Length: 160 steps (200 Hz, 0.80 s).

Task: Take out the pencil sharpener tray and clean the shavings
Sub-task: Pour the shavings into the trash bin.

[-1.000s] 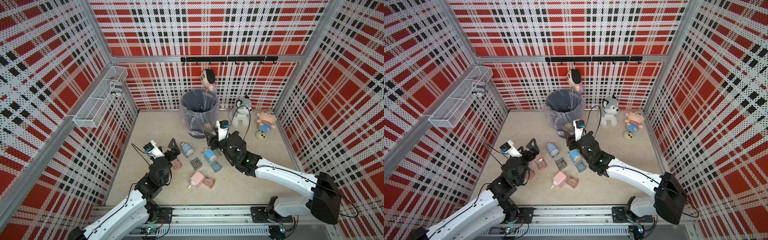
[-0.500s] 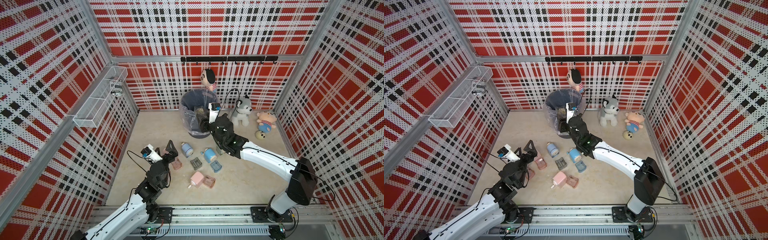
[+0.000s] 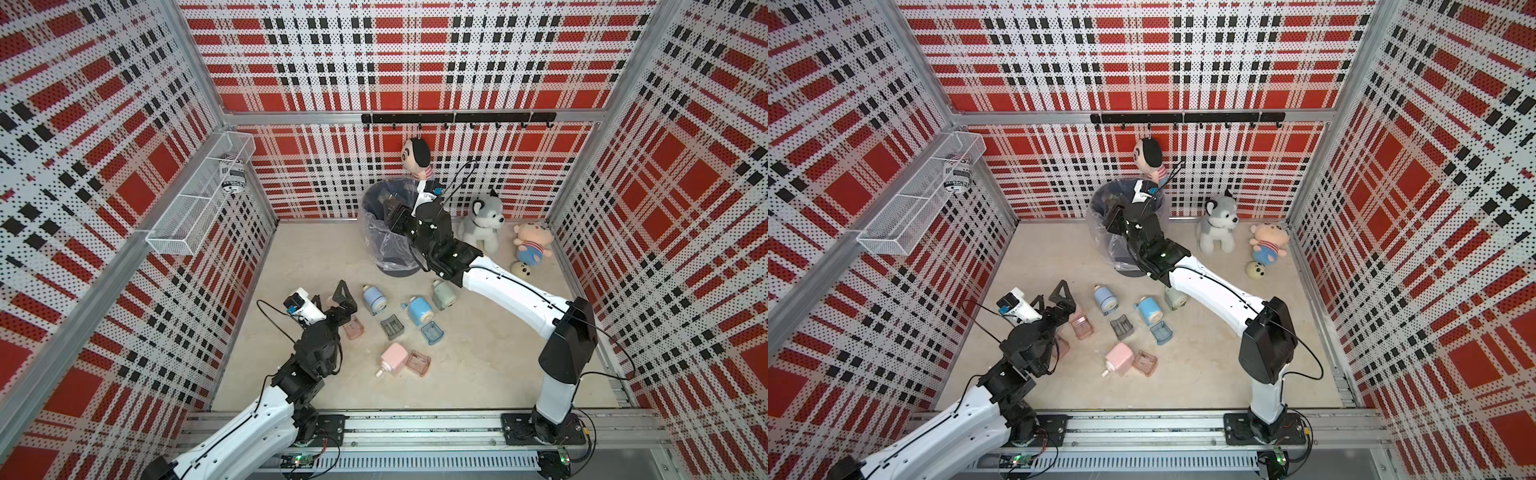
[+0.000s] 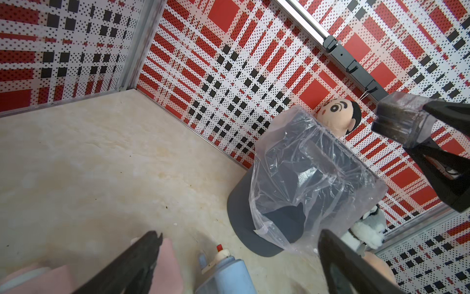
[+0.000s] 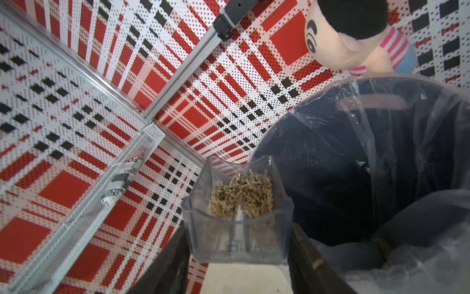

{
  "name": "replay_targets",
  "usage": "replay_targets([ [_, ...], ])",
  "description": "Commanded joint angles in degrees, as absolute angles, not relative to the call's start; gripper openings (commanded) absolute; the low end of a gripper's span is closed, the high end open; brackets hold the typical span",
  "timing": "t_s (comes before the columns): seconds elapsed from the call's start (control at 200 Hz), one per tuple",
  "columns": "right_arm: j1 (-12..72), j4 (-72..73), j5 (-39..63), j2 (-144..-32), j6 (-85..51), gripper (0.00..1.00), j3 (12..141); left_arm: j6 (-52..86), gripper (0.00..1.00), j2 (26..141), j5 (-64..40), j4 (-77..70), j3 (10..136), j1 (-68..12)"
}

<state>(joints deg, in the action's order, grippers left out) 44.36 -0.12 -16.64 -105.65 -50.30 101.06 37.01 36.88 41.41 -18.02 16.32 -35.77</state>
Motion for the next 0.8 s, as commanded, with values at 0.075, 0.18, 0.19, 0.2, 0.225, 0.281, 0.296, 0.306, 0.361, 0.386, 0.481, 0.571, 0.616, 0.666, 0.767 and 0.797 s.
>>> replay_targets([
  [0.075, 43.0, -2.77, -12.91, -107.91, -65.81, 0.45, 105.43, 37.44, 0.98, 37.31, 40.87, -19.2, 15.56, -35.18],
  [0.18, 42.55, -2.23, -12.08, -108.94, -72.09, 0.44, 106.4, 37.61, 0.98, 37.44, 41.04, -19.16, 15.47, -35.16],
  [0.19, 42.56, -2.09, -12.11, -108.97, -72.78, 0.44, 106.45, 37.62, 0.98, 37.51, 41.0, -19.16, 15.47, -35.16],
  [0.2, 42.48, -1.93, -12.12, -109.14, -73.43, 0.44, 106.42, 37.68, 0.98, 37.52, 40.97, -19.23, 15.42, -35.09],
  [0.225, 42.33, -1.36, -10.44, -109.42, -75.07, 0.44, 106.46, 37.7, 0.98, 37.57, 40.88, -19.26, 15.38, -35.07],
  [0.281, 42.11, -0.78, -9.29, -110.11, -78.38, 0.43, 106.75, 37.81, 0.98, 37.7, 40.77, -19.33, 15.38, -35.07],
  [0.296, 42.1, -0.67, -9.19, -110.31, -79.13, 0.43, 106.88, 37.86, 0.98, 37.79, 40.78, -19.35, 15.38, -35.07],
  [0.306, 42.1, -0.63, -9.11, -110.39, -79.64, 0.43, 106.92, 37.88, 0.98, 37.79, 40.74, -19.38, 15.38, -35.07],
  [0.361, 42.1, -0.34, -9.05, -110.71, -81.89, 0.43, 107.19, 37.88, 0.98, 38.03, 40.78, -19.34, 15.38, -35.07],
  [0.386, 42.12, -0.25, -9.04, -110.79, -83.11, 0.43, 107.21, 37.88, 0.98, 37.99, 40.82, -19.34, 15.38, -35.07],
  [0.481, 42.1, 0.44, -9.71, -110.32, -86.84, 0.42, 106.33, 37.88, 0.98, 38.06, 40.95, -19.34, 15.34, -35.07],
  [0.571, 42.1, 0.36, -11.06, -109.43, -89.63, 0.42, 105.33, 37.88, 0.98, 38.14, 41.12, -19.48, 15.29, -35.03],
  [0.616, 42.1, 0.26, -11.45, -108.73, -91.22, 0.42, 104.32, 37.97, 0.98, 38.23, 41.05, -19.43, 15.21, -34.98],
  [0.666, 42.1, 0.17, -13.15, -107.89, -93.3, 0.43, 103.03, 38.14, 0.98, 38.45, 41.09, -19.68, 15.03, -34.98],
  [0.767, 42.1, -0.63, -15.47, -106.26, -97.15, 0.44, 100.85, 38.39, 0.98, 39.23, 41.04, -20.04, 14.94, -34.98],
  [0.797, 42.1, -0.83, -16.14, -105.88, -98.22, 0.43, 100.28, 38.46, 0.98, 39.52, 40.97, -20.13, 14.94, -34.99],
])
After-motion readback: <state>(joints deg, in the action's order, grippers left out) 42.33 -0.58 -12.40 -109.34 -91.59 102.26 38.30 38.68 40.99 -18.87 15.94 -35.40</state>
